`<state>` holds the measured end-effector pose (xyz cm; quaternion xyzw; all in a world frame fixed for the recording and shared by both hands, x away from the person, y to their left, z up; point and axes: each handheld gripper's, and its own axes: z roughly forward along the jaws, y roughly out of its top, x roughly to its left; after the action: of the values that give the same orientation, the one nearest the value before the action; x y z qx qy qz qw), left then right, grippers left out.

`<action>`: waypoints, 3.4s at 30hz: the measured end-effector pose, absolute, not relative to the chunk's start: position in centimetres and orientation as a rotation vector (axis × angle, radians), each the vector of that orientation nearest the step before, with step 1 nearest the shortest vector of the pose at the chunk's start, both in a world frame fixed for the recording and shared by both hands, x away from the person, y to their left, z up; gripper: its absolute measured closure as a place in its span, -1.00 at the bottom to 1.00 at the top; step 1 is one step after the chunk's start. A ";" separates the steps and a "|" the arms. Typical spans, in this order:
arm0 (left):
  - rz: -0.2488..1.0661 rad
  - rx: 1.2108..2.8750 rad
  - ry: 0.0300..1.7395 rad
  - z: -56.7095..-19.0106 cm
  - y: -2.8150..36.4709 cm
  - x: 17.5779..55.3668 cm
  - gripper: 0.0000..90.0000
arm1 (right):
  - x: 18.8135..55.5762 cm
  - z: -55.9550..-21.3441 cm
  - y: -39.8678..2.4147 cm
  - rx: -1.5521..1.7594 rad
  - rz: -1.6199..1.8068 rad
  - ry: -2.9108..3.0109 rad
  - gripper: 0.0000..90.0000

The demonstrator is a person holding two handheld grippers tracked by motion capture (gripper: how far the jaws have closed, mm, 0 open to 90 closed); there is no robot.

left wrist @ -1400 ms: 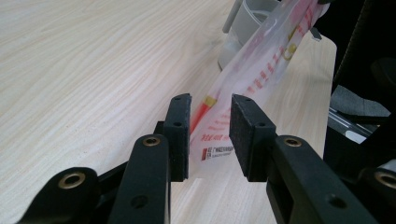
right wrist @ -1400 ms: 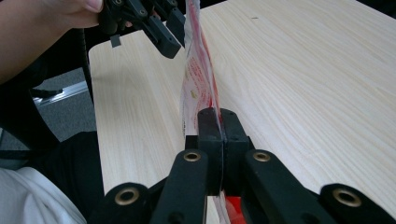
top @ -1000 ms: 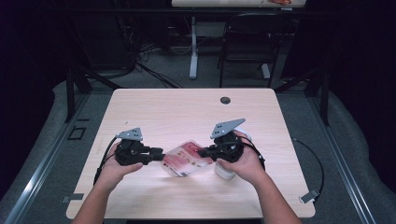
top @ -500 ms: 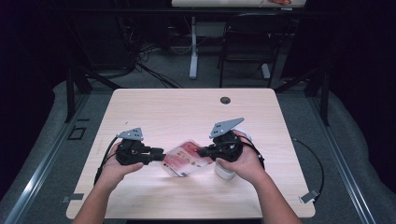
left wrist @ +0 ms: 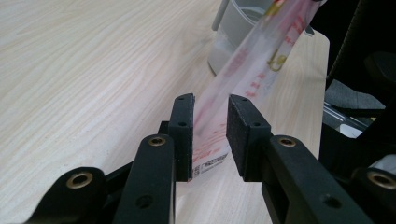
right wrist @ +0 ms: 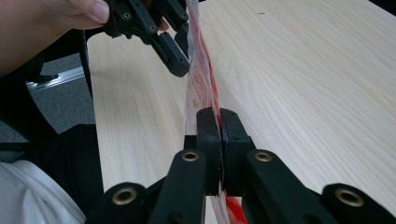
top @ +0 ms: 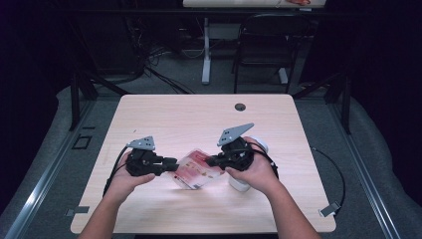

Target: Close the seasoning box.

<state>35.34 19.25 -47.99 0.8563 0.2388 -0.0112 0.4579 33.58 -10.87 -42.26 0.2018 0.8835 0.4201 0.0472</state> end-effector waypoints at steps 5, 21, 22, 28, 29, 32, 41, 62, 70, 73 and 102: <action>-0.015 2.121 0.585 -48.1 19.2 35.3 0.64 | 33.7 -42.0 -10.4 0.617 1.270 2.693 0.96; 0.082 2.200 0.539 -48.0 19.3 34.8 0.96 | 34.1 -41.8 -9.4 0.616 1.270 2.686 0.91; 0.085 2.202 0.538 -48.0 19.3 34.8 0.99 | 34.1 -41.8 -9.4 0.616 1.274 2.685 0.90; 0.124 2.210 0.529 -48.1 19.3 34.7 1.00 | 34.1 -41.8 -9.2 0.617 1.286 2.684 0.87; 0.128 2.212 0.526 -48.1 19.3 34.6 1.00 | 34.2 -41.8 -9.2 0.619 1.288 2.685 0.86; 0.141 2.213 0.523 -48.1 19.4 34.5 1.00 | 34.2 -41.8 -9.1 0.632 1.300 2.680 0.83; 0.132 2.195 0.542 -48.7 20.1 34.6 1.00 | 34.2 -41.6 -9.2 0.645 1.326 2.648 0.67; 0.098 2.194 0.639 -50.7 21.4 35.1 1.00 | 33.4 -41.4 -9.1 0.611 1.378 2.660 0.58; 0.063 2.180 0.662 -51.2 21.9 35.2 1.00 | 33.2 -41.2 -8.6 0.604 1.408 2.656 0.55; 0.035 2.176 0.665 -51.1 22.1 35.1 0.89 | 33.5 -41.2 -8.3 0.607 1.395 2.664 0.52; 0.051 2.117 0.765 -50.7 24.2 35.4 0.23 | 33.1 -39.7 -10.2 0.684 1.477 2.501 0.18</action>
<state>35.43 24.23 -50.67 0.8487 0.3067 0.0204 0.4303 33.11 -10.24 -39.75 0.2284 0.8356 0.4933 0.0789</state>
